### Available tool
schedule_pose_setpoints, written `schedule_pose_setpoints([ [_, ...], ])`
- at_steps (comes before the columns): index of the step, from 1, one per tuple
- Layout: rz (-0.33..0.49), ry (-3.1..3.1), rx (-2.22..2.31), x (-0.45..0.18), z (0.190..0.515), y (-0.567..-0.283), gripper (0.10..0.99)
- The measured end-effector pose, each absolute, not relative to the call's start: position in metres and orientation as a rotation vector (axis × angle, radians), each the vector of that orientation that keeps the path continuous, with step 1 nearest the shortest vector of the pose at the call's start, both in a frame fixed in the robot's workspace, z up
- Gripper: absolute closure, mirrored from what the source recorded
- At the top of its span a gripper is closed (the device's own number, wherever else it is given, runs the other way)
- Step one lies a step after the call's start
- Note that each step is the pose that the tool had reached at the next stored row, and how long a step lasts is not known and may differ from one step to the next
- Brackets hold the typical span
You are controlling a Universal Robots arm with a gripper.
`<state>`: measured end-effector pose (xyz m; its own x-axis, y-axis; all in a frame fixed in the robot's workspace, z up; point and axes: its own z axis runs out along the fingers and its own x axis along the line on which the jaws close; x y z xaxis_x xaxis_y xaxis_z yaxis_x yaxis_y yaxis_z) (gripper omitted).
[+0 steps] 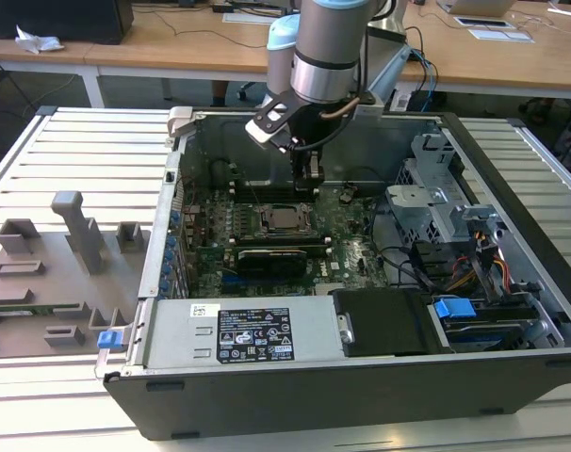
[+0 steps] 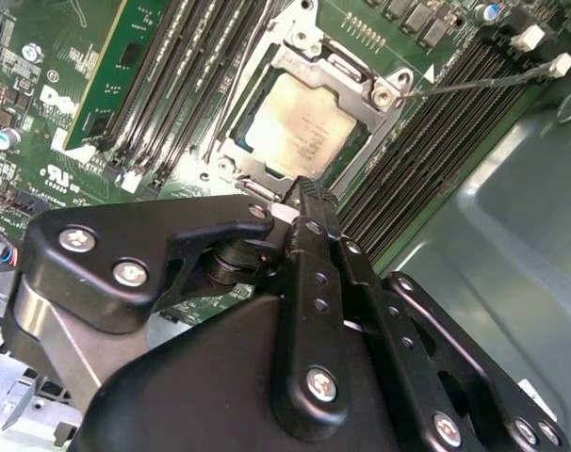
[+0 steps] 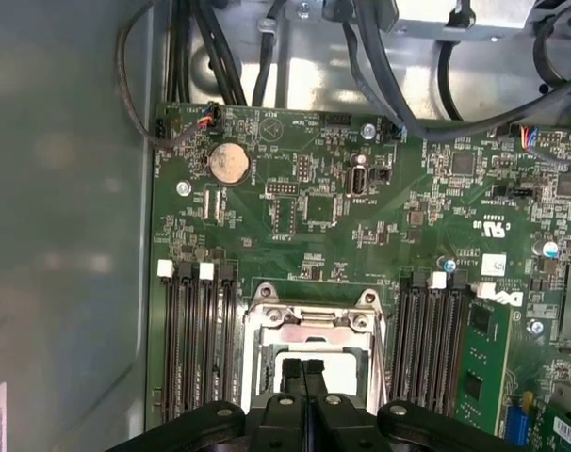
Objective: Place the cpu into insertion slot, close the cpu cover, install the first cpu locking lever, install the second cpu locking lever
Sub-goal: 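Close the cpu cover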
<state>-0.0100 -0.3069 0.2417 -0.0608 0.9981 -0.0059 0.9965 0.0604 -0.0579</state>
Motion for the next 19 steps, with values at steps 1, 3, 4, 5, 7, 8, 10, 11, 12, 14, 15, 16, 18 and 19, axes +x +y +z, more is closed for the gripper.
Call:
schedule_pose_setpoints([
  [1, 0.072, -2.261, -2.128, -0.012, 0.242, -0.307, 0.976],
  [3, 0.072, -2.261, -2.128, -0.016, 0.241, -0.307, 0.976],
  [4, 0.072, -2.261, -2.128, -0.017, 0.241, -0.307, 0.976],
  [5, 0.072, -2.261, -2.128, -0.019, 0.240, -0.307, 0.976],
  [7, 0.072, -2.261, -2.128, -0.022, 0.239, -0.307, 0.976],
  [8, 0.072, -2.261, -2.128, -0.023, 0.239, -0.307, 0.976],
  [10, 0.072, -2.261, -2.128, -0.025, 0.238, -0.307, 0.976],
  [11, 0.072, -2.261, -2.128, -0.026, 0.238, -0.307, 0.976],
  [12, 0.072, -2.261, -2.128, -0.027, 0.237, -0.307, 0.976],
  [14, 0.072, -2.261, -2.128, -0.029, 0.236, -0.307, 0.976],
  [15, 0.072, -2.261, -2.128, -0.030, 0.236, -0.307, 0.976],
  [16, 0.072, -2.261, -2.128, -0.031, 0.235, -0.307, 0.976],
  [18, 0.072, -2.261, -2.128, -0.033, 0.234, -0.307, 0.976],
  [19, 0.072, -2.261, -2.128, -0.034, 0.234, -0.307, 0.976],
])
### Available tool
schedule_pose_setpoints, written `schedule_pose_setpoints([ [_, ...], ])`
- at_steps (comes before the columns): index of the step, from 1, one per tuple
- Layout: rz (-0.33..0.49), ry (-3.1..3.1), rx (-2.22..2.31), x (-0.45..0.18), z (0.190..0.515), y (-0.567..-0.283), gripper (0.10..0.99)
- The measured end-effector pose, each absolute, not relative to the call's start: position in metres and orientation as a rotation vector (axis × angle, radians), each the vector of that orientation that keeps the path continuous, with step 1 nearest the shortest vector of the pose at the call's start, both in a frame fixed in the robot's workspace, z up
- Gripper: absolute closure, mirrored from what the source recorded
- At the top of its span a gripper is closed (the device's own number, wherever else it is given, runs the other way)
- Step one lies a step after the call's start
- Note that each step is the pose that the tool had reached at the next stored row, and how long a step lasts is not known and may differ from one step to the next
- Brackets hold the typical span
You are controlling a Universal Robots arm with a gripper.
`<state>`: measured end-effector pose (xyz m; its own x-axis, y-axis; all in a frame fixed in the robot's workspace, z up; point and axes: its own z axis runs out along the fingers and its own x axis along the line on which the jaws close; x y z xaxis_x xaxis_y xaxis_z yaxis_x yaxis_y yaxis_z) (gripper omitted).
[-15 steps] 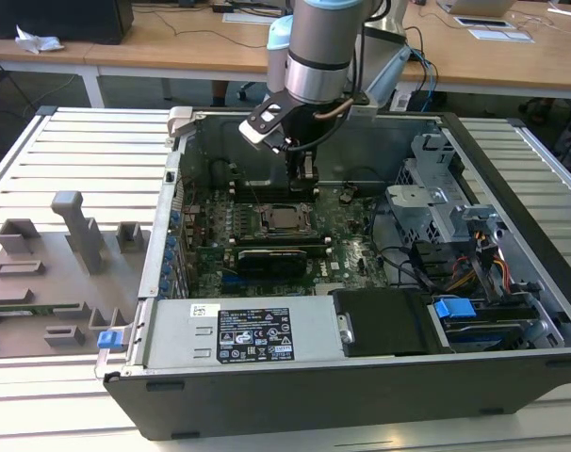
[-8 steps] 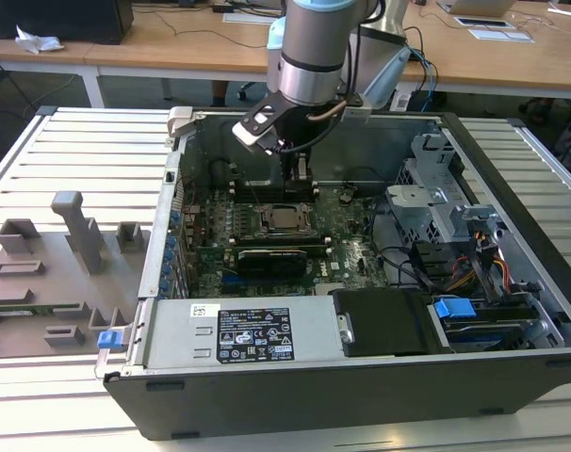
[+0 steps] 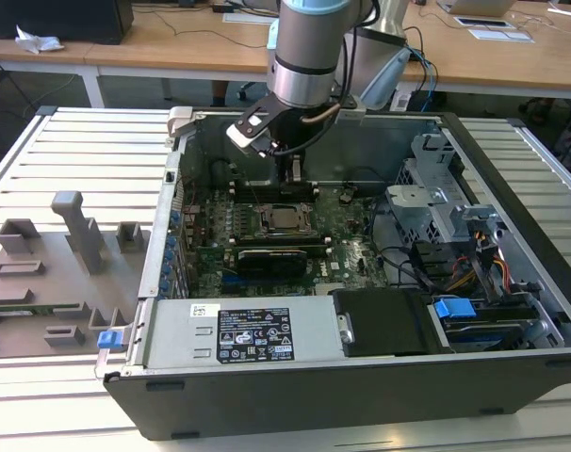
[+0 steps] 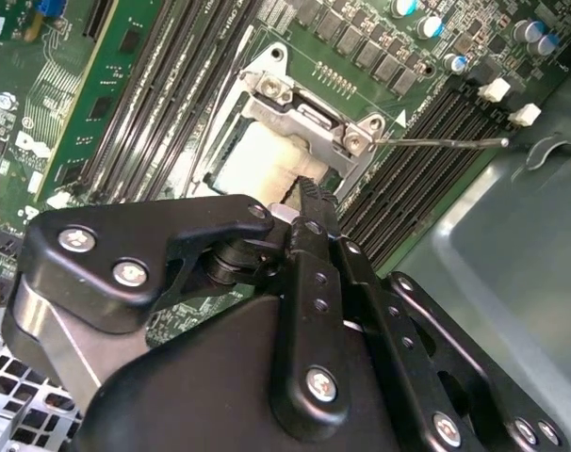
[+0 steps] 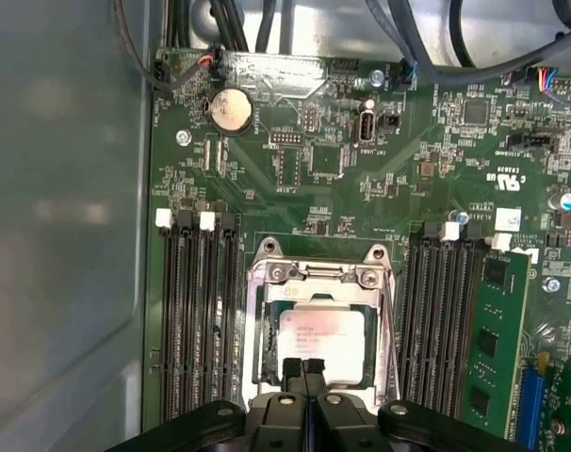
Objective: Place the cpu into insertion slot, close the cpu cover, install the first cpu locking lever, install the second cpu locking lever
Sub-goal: 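Close the cpu cover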
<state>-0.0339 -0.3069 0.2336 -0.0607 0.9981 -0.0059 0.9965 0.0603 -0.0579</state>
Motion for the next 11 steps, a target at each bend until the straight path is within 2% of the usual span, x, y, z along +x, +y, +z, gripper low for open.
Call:
schedule_pose_setpoints([
  [11, 0.072, -2.261, -2.128, -0.050, 0.217, -0.307, 0.976],
])
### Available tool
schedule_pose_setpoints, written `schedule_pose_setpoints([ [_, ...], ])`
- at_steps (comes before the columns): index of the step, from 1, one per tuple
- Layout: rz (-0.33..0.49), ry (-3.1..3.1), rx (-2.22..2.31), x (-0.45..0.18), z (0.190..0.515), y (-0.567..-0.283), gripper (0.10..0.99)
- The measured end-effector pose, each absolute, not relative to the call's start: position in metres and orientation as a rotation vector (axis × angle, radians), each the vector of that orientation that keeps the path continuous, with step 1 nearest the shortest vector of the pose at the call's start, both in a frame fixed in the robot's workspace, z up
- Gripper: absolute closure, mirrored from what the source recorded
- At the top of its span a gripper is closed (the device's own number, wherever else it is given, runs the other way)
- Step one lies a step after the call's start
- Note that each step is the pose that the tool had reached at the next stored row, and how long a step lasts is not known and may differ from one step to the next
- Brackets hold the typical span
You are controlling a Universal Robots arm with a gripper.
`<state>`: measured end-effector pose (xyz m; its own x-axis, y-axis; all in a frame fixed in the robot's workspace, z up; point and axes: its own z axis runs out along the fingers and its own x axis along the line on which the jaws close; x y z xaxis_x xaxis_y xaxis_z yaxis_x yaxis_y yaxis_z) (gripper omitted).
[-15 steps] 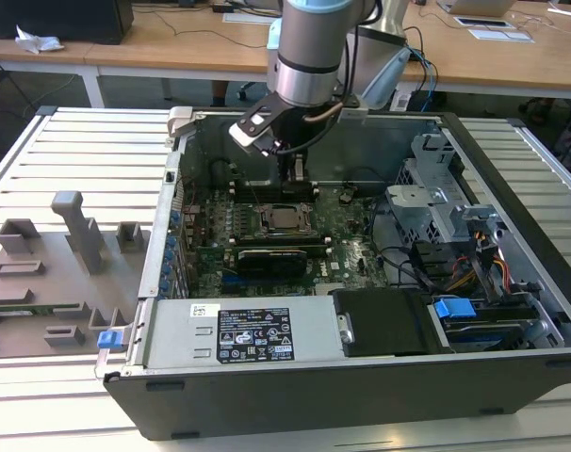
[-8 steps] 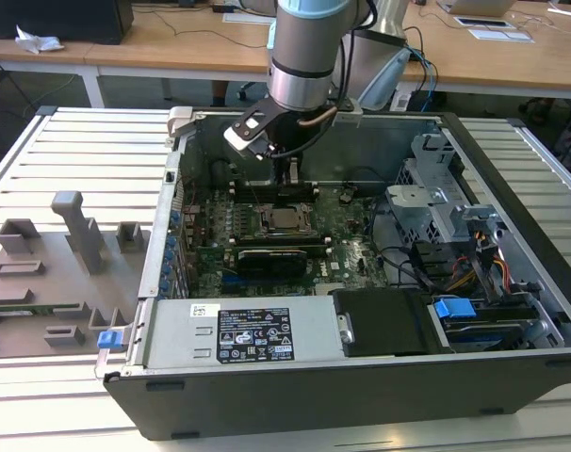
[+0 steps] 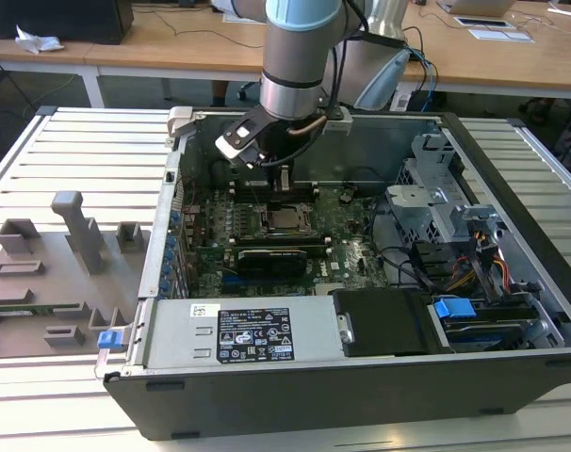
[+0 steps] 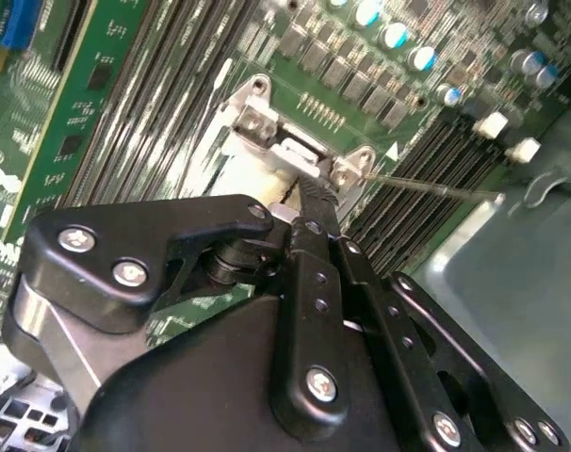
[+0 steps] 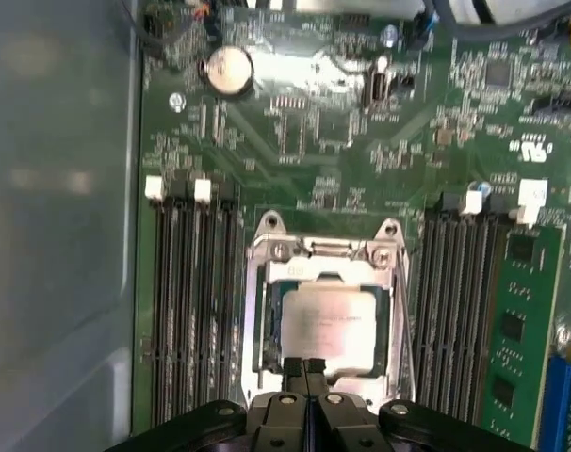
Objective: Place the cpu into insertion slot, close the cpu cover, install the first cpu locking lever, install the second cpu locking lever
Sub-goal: 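Close the cpu cover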
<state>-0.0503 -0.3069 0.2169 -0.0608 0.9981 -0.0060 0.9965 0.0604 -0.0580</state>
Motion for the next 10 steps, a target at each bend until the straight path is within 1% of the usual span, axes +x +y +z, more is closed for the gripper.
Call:
schedule_pose_setpoints([
  [10, 0.072, -2.261, -2.128, -0.0606, 0.2088, -0.3069, 0.976],
])
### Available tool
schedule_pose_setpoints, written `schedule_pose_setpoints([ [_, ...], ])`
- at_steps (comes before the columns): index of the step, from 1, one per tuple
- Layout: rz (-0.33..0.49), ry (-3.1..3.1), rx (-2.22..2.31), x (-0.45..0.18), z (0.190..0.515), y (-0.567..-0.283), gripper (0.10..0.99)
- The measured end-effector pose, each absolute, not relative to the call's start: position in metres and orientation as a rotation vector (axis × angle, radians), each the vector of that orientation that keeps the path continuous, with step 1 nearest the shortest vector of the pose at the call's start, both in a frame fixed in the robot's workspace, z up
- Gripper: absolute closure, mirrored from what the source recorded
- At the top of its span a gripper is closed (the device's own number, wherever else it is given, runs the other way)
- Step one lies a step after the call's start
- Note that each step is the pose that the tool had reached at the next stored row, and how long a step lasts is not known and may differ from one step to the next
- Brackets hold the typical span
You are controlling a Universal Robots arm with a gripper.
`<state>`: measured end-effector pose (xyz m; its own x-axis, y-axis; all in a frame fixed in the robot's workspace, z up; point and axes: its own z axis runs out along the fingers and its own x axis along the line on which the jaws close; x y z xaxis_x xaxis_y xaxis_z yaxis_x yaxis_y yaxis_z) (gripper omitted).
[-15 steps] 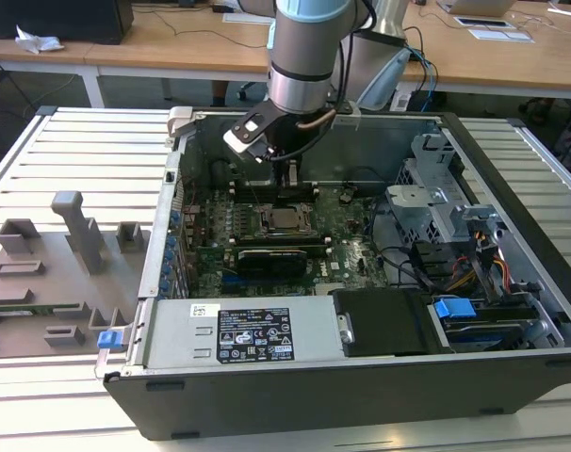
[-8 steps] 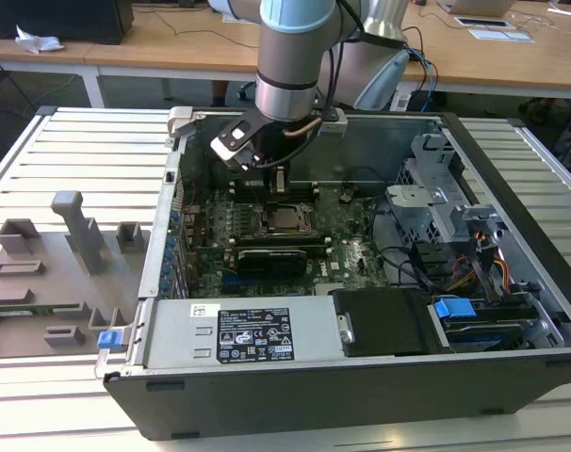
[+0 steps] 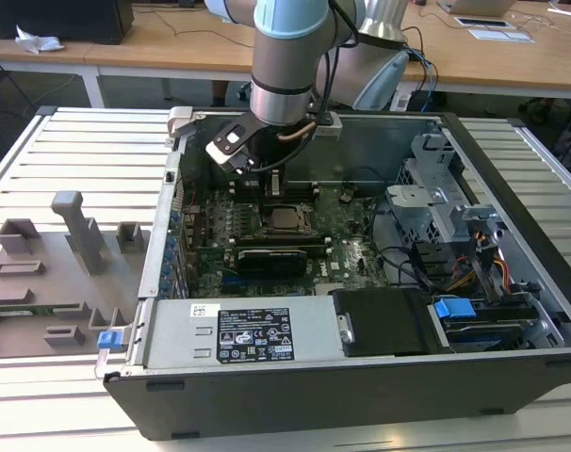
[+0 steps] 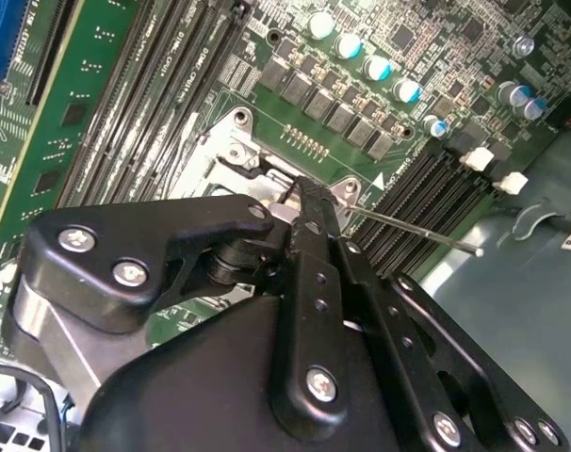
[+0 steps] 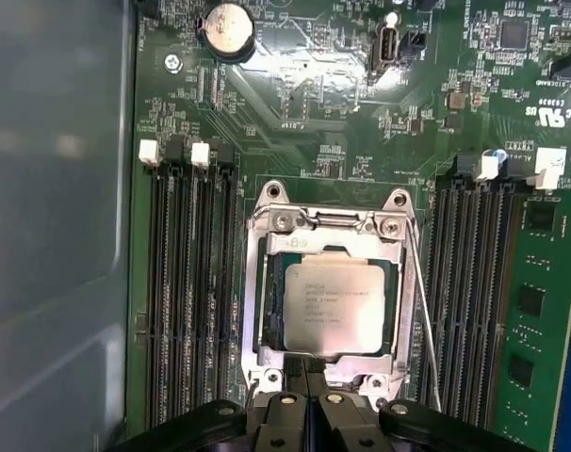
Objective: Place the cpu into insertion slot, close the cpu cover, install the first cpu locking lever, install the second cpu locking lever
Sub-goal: 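Close the cpu cover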
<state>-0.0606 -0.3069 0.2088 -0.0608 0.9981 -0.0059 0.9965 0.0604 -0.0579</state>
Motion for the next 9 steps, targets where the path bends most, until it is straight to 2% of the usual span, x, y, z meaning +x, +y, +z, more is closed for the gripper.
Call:
schedule_pose_setpoints([
  [9, 0.072, -2.264, -2.125, -0.0543, 0.2066, -0.3070, 0.976],
])
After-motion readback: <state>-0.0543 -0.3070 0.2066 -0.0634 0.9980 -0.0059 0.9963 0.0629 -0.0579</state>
